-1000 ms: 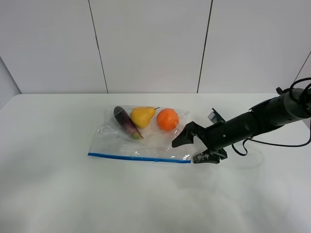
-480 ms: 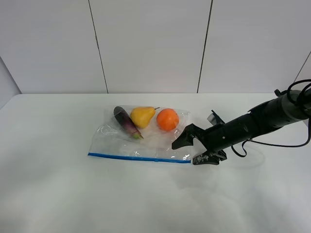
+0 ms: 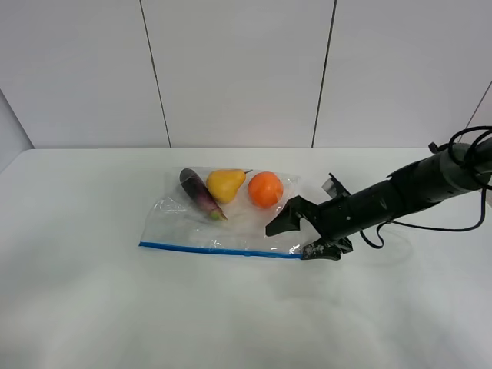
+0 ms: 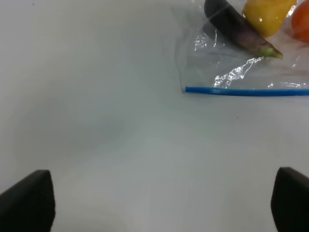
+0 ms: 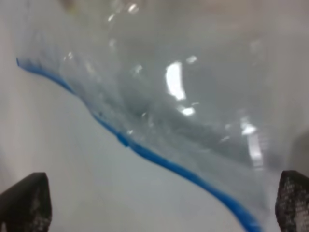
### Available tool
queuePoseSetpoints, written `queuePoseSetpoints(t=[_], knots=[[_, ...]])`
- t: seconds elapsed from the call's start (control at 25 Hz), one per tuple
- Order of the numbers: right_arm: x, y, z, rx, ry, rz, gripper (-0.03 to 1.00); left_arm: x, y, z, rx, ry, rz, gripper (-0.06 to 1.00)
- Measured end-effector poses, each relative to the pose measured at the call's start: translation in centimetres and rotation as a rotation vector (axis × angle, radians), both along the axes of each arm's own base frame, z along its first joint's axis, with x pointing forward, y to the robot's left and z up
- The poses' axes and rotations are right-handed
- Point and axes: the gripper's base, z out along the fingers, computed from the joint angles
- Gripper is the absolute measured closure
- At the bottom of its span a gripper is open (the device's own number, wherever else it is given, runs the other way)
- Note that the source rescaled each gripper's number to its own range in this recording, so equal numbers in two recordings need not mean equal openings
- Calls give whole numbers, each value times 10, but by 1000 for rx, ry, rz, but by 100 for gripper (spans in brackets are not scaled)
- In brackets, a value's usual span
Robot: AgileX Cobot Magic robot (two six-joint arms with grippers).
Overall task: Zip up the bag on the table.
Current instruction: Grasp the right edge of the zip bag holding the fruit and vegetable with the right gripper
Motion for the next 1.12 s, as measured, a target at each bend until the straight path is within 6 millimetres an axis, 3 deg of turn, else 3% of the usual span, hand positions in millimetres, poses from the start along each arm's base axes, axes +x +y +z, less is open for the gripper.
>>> queuePoseSetpoints(t=[0.16, 0.52, 0.8, 1.12], knots=[[-2, 11, -2, -34, -21, 22, -3, 0, 0, 0, 0, 0, 0, -6], [-2, 11, -2, -34, -24, 16, -2, 0, 0, 0, 1, 0, 0, -6], [-4, 17, -14, 59, 35, 22, 0, 0, 0, 0, 1, 0, 0, -6], [-1, 16, -15, 43, 2, 15, 15, 0, 0, 0, 1, 0, 0, -6]])
